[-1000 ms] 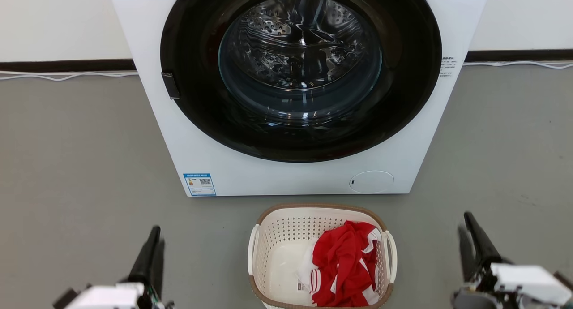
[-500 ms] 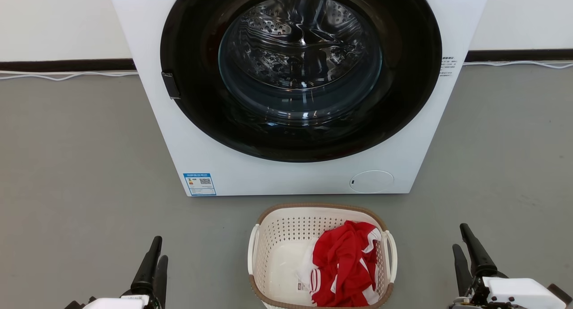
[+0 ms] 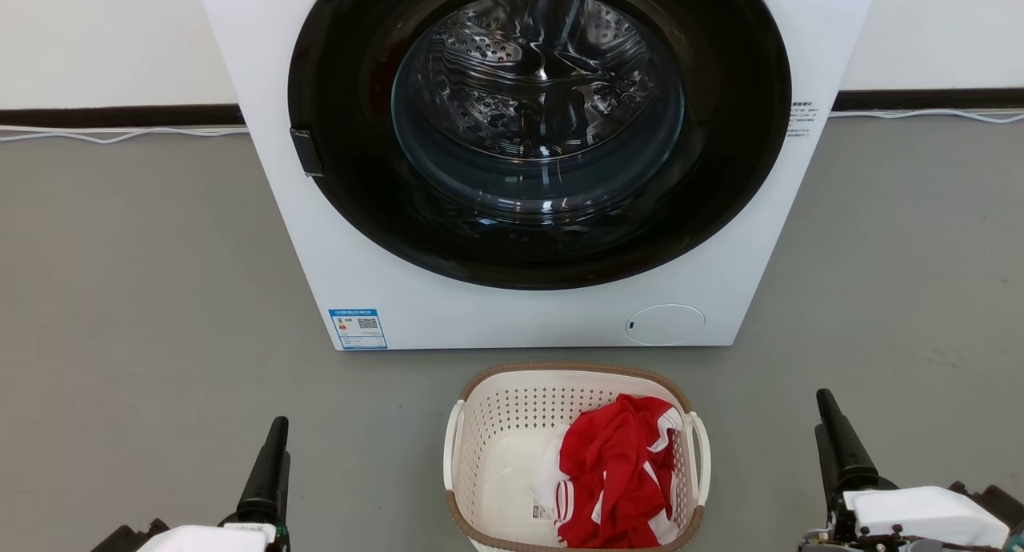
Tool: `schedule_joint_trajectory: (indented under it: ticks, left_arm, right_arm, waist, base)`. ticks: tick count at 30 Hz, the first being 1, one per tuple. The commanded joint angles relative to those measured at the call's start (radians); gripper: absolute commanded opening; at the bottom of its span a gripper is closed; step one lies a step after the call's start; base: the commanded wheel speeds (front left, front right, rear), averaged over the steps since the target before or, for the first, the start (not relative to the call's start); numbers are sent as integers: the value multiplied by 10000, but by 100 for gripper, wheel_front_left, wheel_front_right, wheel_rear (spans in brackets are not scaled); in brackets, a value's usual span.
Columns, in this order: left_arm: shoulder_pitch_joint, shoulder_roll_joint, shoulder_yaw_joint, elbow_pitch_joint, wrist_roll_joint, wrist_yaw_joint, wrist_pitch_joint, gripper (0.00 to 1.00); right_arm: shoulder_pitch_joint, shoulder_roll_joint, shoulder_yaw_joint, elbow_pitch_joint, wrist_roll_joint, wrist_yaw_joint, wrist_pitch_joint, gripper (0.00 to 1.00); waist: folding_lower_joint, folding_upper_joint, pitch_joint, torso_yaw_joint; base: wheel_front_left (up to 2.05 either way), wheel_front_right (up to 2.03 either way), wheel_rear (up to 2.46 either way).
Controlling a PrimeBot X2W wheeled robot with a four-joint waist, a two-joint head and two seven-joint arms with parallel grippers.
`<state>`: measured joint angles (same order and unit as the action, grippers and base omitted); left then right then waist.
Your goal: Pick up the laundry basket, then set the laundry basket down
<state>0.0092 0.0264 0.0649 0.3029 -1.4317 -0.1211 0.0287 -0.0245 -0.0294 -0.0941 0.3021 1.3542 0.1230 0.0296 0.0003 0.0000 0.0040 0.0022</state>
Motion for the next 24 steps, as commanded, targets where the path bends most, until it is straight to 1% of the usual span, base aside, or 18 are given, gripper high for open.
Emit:
schedule_joint_trajectory:
  ticks: [1, 12, 24]
  left_arm:
    - [-178, 78, 77, -347, 252, 48, -103, 100]
    - [-123, 97, -81, -615, 2129, 163, -425, 100]
    - [-52, 117, -261, -858, 4474, 268, -778, 100]
  right_arm:
    - [-309, -106, 94, -338, -383, 18, -120, 100]
    - [-370, -174, 279, -550, -2750, 25, -441, 100]
    - [-444, -278, 519, -575, -4846, 32, -793, 100]
  waist:
    - [-3, 0, 1, 1]
    - [-3, 0, 13, 6]
    - [-3, 0, 30, 6]
  base:
    - [0, 0, 0]
    - [0, 0, 0]
    - [0, 0, 0]
